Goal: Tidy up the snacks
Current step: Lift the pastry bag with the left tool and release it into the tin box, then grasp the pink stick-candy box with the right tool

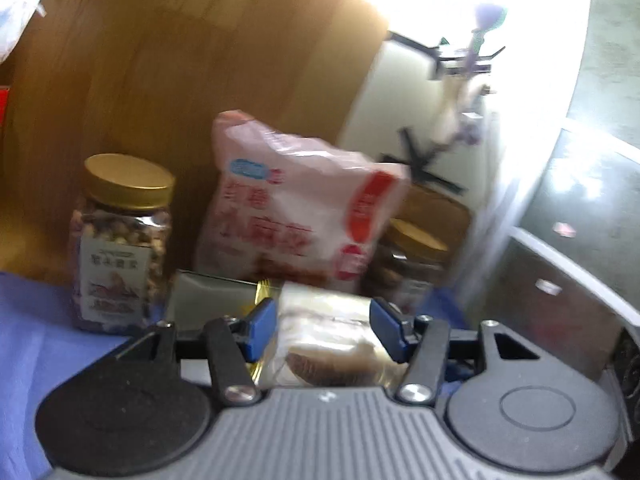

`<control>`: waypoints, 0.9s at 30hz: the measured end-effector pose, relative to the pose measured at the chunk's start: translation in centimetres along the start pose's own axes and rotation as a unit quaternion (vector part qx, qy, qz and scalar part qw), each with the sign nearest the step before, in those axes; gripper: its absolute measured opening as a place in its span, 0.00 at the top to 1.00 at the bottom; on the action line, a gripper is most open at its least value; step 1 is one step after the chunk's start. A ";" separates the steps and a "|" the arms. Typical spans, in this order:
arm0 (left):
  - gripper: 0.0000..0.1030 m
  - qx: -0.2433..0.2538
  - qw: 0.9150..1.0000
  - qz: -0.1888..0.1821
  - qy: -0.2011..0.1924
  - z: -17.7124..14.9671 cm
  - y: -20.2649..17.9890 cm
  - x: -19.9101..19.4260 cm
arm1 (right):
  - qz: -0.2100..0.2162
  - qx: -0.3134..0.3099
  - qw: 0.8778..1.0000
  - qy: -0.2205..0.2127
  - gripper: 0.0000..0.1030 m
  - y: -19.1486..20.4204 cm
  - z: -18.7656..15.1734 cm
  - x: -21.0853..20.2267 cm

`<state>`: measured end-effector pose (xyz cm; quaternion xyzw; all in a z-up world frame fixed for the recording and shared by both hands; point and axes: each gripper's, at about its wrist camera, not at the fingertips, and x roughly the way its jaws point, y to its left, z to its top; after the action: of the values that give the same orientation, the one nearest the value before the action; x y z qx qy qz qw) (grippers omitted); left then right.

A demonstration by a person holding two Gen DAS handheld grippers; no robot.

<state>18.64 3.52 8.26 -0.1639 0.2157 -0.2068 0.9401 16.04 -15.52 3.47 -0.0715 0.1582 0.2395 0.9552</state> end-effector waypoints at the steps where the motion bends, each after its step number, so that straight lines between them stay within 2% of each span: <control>1: 0.49 -0.006 1.000 0.017 0.007 0.0 0.4 0.6 | -0.016 -0.001 1.000 0.003 0.40 -0.2 -0.1 0.5; 3: 0.49 -0.028 0.999 0.024 0.015 -0.5 1.5 0.6 | -0.022 0.015 1.000 -0.001 0.40 -0.8 -0.7 0.2; 5: 0.49 -0.035 0.999 0.017 0.006 -1.0 2.2 -0.5 | -0.021 0.035 0.999 -0.015 0.40 -1.4 -1.4 -1.1; 8: 0.49 -0.039 0.999 0.012 -0.007 -2.1 2.7 -2.8 | -0.046 0.071 0.996 -0.030 0.40 -2.7 -2.8 -3.3; 12: 0.49 -0.064 0.998 -0.008 0.001 -4.4 3.6 -5.3 | -0.041 0.166 0.985 -0.003 0.40 -5.7 -5.7 -5.0; 14: 0.49 -0.074 0.997 -0.009 0.014 -5.7 3.8 -6.0 | -0.040 0.193 0.980 0.015 0.40 -6.4 -7.2 -5.6; 17: 0.50 -0.086 0.995 -0.014 0.038 -7.2 3.8 -6.6 | -0.044 0.203 0.978 0.036 0.40 -6.6 -8.5 -6.0; 19: 0.50 -0.085 0.995 -0.021 0.049 -8.3 3.5 -7.2 | -0.027 0.207 0.977 0.049 0.40 -6.6 -8.8 -6.0; 21: 0.50 -0.077 0.995 -0.029 0.055 -9.2 2.9 -7.6 | -0.010 0.195 0.979 0.060 0.40 -6.0 -8.7 -5.6; 24: 0.50 -0.069 0.995 -0.039 0.064 -10.3 2.2 -8.1 | -0.008 0.173 0.982 0.079 0.41 -5.0 -8.9 -4.9; 25: 0.50 -0.067 0.995 -0.040 0.067 -10.7 2.1 -8.3 | -0.003 0.173 0.981 0.086 0.42 -4.9 -9.1 -4.7; 26: 0.50 -0.067 0.995 -0.040 0.070 -11.0 2.1 -8.4 | 0.006 0.176 0.980 0.094 0.52 -4.9 -9.3 -4.5; 27: 0.50 -0.067 0.994 -0.040 0.071 -11.2 2.1 -8.5 | 0.010 0.174 0.980 0.099 0.55 -4.7 -9.5 -4.5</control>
<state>7.01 6.84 0.73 -0.2200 0.2888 -0.2406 0.9002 11.98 -23.57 -3.61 0.0744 0.2917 0.2099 0.9302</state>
